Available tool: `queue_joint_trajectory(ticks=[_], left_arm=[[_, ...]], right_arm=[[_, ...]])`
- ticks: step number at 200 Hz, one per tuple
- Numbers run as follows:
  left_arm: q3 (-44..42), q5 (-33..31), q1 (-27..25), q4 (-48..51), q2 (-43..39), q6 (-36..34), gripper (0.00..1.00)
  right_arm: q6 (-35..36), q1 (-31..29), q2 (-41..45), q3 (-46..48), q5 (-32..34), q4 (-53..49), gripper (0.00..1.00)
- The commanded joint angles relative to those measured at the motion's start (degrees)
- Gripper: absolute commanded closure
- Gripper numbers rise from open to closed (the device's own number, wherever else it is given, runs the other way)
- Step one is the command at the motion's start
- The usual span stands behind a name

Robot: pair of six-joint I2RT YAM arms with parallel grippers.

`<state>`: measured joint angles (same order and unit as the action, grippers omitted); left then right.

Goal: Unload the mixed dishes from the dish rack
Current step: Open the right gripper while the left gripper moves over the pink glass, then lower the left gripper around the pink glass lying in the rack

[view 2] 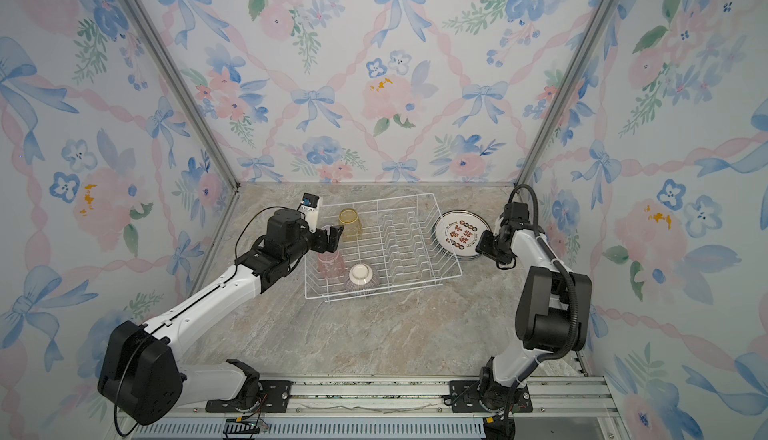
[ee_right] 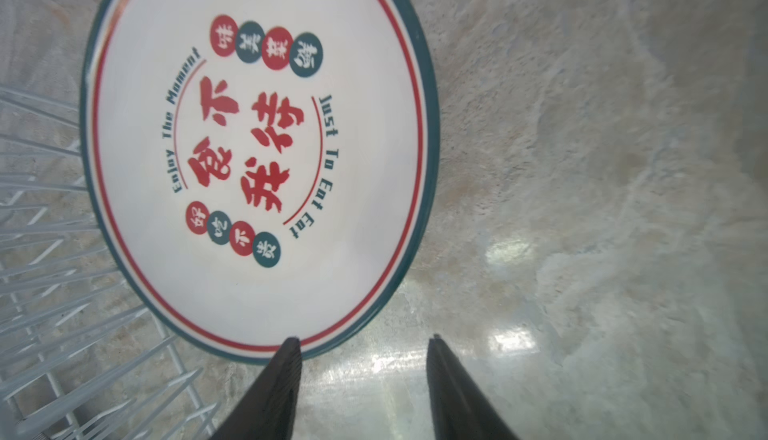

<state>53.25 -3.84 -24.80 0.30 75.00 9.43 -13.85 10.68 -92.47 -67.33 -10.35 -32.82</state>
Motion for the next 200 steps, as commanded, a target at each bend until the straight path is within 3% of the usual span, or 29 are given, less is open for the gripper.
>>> queue_joint_trajectory(ticks=[1, 30, 62, 90, 164, 200], left_arm=[[-2.3, -1.7, 1.3, 4.0, -0.9, 4.6, 0.02], [-3.7, -5.4, 1.7, 8.4, -3.0, 6.2, 0.02], [-5.4, -7.0, 3.0, 11.9, -4.0, 7.9, 0.02], [-6.7, -6.5, 4.2, 12.6, -5.1, 9.1, 0.02], [-6.8, -2.8, 7.1, 14.1, -1.9, 9.3, 0.02], [-7.0, -0.6, 8.5, 13.7, 1.2, 9.2, 0.09]], right_arm=[[1.0, -1.4, 8.0, 0.3, 2.3, 0.4, 0.49], [3.9, -6.0, 11.0, -0.5, -2.8, 2.6, 0.52], [6.2, -11.4, 4.1, -5.6, -9.0, -0.6, 0.58], [6.1, -14.9, -0.3, -6.5, -8.7, 0.8, 0.60], [5.6, -15.3, -6.6, -9.0, -9.2, 2.0, 0.60], [5.3, -15.8, -7.9, -9.3, -9.7, 2.4, 0.63]])
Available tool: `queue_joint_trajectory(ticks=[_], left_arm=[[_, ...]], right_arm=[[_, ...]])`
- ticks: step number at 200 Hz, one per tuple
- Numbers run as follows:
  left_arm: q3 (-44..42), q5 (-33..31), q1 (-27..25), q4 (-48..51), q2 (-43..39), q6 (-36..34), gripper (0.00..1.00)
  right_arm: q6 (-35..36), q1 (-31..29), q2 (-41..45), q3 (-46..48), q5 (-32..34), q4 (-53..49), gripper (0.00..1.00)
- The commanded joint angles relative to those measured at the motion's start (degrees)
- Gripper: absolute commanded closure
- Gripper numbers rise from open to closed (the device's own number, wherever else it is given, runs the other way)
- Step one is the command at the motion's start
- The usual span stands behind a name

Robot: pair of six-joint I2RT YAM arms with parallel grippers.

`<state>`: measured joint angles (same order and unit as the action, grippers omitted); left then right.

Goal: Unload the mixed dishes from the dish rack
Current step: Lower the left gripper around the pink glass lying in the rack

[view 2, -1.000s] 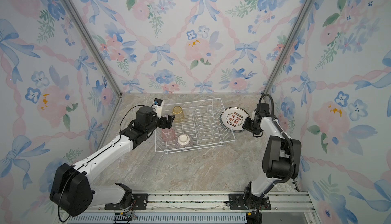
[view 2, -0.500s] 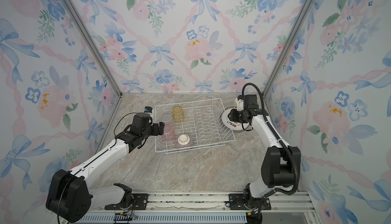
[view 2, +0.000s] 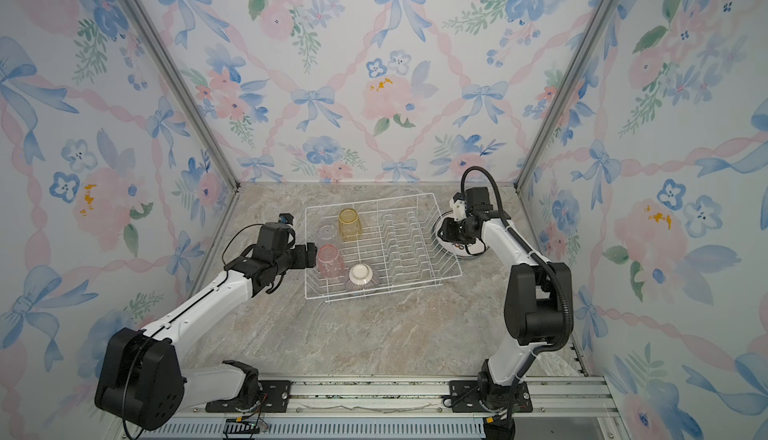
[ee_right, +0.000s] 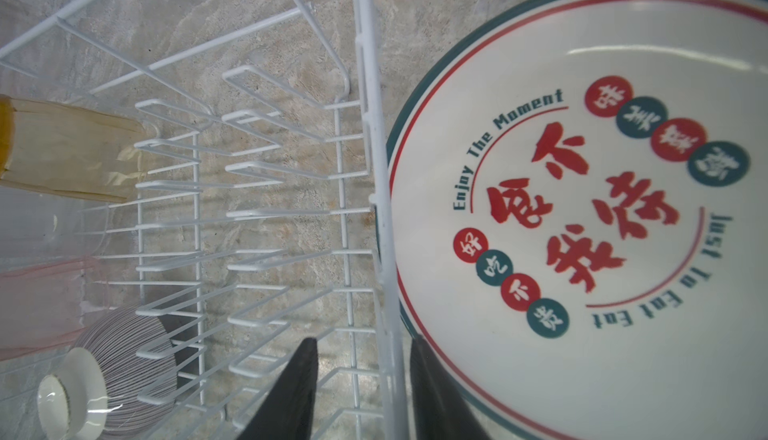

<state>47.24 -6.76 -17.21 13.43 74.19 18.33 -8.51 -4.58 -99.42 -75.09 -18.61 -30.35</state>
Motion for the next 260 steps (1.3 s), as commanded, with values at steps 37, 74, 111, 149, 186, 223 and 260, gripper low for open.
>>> queue_joint_trajectory(ticks=[37, 74, 111, 149, 186, 223, 260], left_arm=[[-1.5, 5.5, 2.4, -1.8, 4.7, 0.2, 0.25], [-0.4, 7.8, 3.0, -3.0, 7.6, -0.4, 0.40], [1.6, 9.3, 3.9, -4.3, 11.3, -1.7, 0.78], [4.8, 11.4, 5.3, -5.8, 15.5, -3.9, 0.87], [9.7, 14.7, 5.5, -6.3, 20.4, -5.6, 0.88], [9.6, 16.5, 5.5, -6.9, 20.9, -5.1, 0.86], [4.7, 14.6, 5.5, -7.4, 16.0, -4.5, 0.71]], right_arm=[[-0.5, -1.2, -1.5, -1.9, -1.6, -0.1, 0.75], [-0.9, -1.6, -1.2, -1.8, -1.3, -0.1, 0.84], [-1.6, -2.1, -1.0, -1.7, -1.0, 0.1, 0.90], [-2.1, -3.0, -1.6, -2.4, -0.5, -0.2, 0.98], [-2.1, -3.3, -1.1, -2.5, 1.1, -2.0, 1.00], [-1.3, -3.3, -0.1, -1.8, 3.4, -3.3, 1.00], [-1.3, -3.3, -0.4, -2.5, 3.3, -3.8, 1.00]])
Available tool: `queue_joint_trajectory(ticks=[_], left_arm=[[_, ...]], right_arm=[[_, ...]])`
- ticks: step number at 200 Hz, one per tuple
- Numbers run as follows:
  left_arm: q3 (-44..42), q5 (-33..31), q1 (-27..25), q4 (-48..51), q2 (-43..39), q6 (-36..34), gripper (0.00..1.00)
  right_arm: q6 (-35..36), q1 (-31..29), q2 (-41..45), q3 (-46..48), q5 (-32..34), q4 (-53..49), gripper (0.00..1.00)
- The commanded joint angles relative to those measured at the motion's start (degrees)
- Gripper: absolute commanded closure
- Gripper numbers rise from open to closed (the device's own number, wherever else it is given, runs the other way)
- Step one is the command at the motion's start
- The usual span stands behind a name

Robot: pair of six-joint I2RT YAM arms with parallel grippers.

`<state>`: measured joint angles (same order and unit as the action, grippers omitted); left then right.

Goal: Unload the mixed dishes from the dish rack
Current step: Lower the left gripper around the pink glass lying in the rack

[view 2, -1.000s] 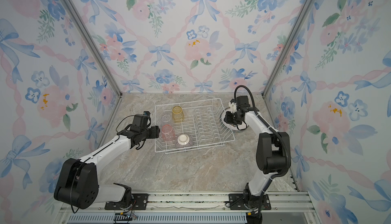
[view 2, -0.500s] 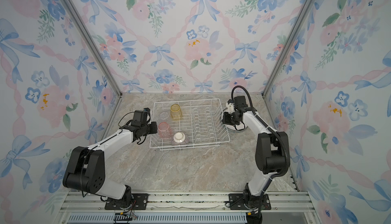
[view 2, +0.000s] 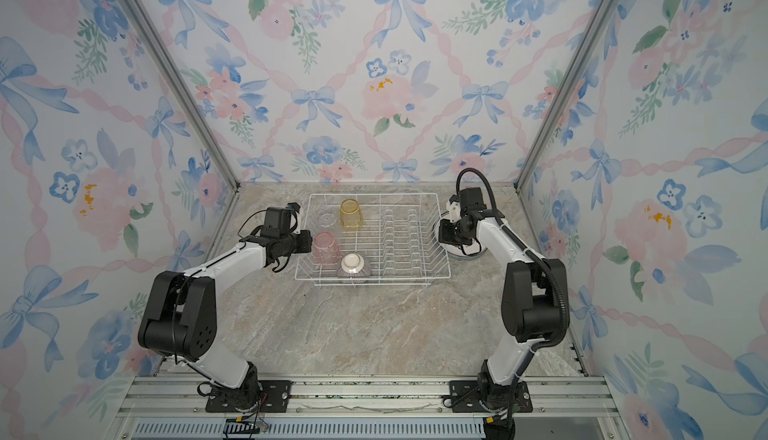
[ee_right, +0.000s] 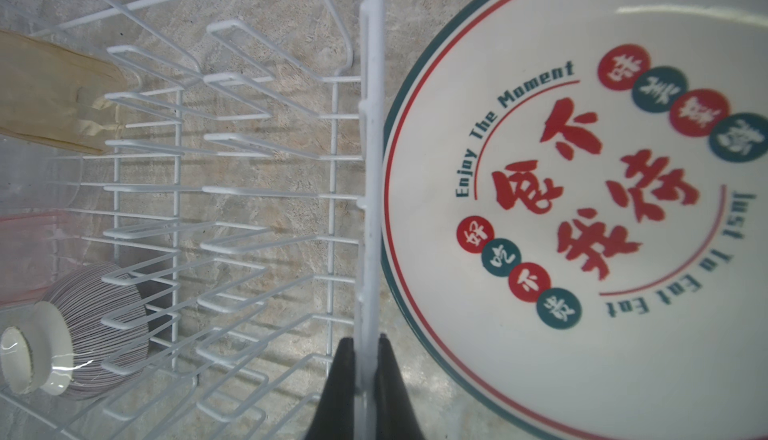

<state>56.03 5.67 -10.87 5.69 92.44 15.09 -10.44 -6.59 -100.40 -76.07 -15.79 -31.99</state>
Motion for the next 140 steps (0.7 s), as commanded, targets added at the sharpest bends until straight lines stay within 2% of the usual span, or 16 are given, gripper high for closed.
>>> queue_joint_trajectory(ticks=[1, 8, 20, 31, 44, 70, 92, 102, 116, 140], left_arm=[[-4.2, 2.1, -0.9, 0.3, -2.4, -1.2, 0.70], [-4.8, 1.6, -0.8, 0.3, -3.4, -1.2, 0.61], [-5.7, 0.8, -0.8, 0.0, -5.0, -1.3, 0.40], [-6.1, 0.4, -0.8, -0.1, -6.4, -1.7, 0.29], [-6.1, 0.1, -0.7, -0.2, -7.7, -2.1, 0.25], [-5.8, -2.2, -0.8, -0.3, -11.2, -2.2, 0.22], [-6.2, -3.3, -0.9, -0.3, -15.4, -2.4, 0.14], [-6.5, -3.4, -1.8, -0.2, -17.8, -3.0, 0.02], [-6.5, -4.2, -4.3, -0.1, -20.7, -4.5, 0.02], [-3.1, -3.1, -8.5, 4.9, -22.2, -4.8, 0.02]], right_arm=[[0.6, -1.3, 0.6, -1.5, 0.4, -2.2, 1.00], [0.6, -1.3, 0.6, -1.6, 0.5, -2.2, 1.00], [0.5, -1.3, 0.9, -1.8, 0.7, -2.1, 0.86], [0.6, -1.3, 1.6, -1.7, 0.7, -1.9, 0.79], [0.5, -1.3, 2.3, -1.8, 1.1, -1.7, 0.71], [0.3, -1.3, 4.6, -1.5, 2.0, -1.1, 0.65], [0.4, -1.3, 6.8, -1.4, 3.3, -1.1, 0.59], [0.3, -1.3, 7.8, -1.2, 4.0, -1.1, 0.57], [0.2, -1.3, 9.4, -0.8, 4.6, -0.5, 0.53], [-0.5, -1.3, 11.4, -0.5, 4.2, 0.5, 0.51]])
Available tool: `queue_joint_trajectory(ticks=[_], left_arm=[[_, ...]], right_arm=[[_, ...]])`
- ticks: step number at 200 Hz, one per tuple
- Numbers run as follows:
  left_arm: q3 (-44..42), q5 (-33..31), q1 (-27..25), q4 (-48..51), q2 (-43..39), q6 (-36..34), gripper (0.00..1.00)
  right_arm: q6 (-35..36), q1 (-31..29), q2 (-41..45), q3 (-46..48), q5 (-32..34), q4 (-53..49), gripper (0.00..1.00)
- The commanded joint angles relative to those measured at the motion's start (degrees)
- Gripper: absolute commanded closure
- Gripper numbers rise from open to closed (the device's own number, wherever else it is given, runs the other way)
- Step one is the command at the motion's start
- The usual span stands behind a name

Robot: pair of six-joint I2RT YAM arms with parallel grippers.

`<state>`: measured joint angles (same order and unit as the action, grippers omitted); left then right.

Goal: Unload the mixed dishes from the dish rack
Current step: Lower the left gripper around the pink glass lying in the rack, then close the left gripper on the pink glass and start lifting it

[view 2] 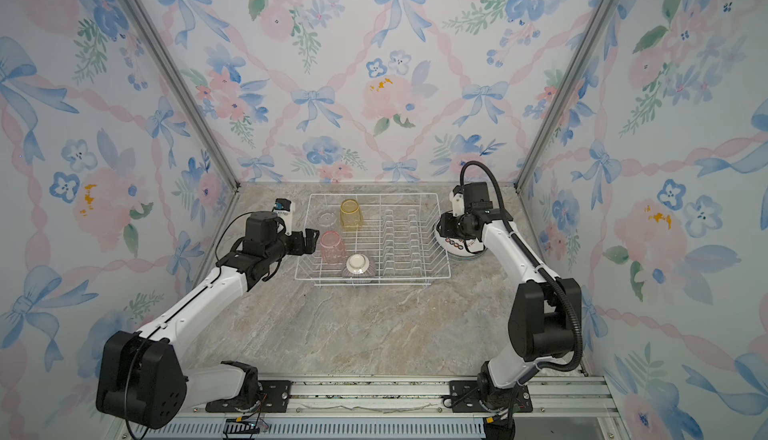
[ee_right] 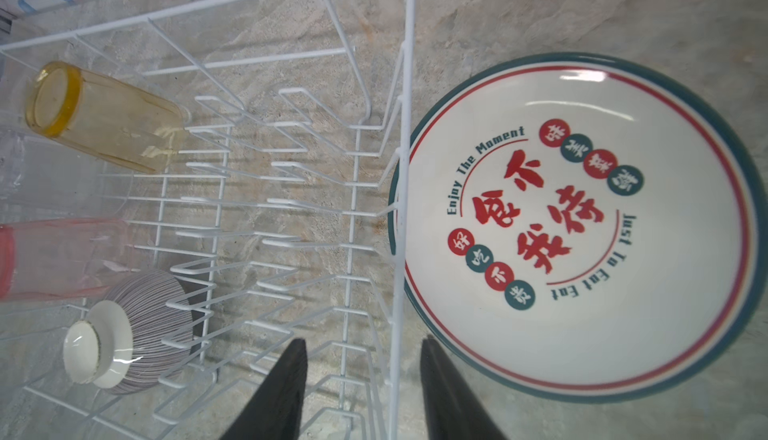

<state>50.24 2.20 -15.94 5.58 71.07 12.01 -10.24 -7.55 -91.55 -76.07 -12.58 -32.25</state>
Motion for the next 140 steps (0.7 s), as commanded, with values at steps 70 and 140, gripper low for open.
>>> queue_joint_trajectory(ticks=[70, 140], left_arm=[[10.1, 2.1, -7.4, 16.0, 8.4, -0.3, 0.08], [14.8, 1.4, -7.5, 17.3, 17.0, -0.8, 0.13]], right_arm=[[-1.7, -0.5, 3.9, -0.6, -1.4, 2.4, 0.51], [-1.2, -0.4, 4.1, 1.0, -1.5, 3.5, 0.51]])
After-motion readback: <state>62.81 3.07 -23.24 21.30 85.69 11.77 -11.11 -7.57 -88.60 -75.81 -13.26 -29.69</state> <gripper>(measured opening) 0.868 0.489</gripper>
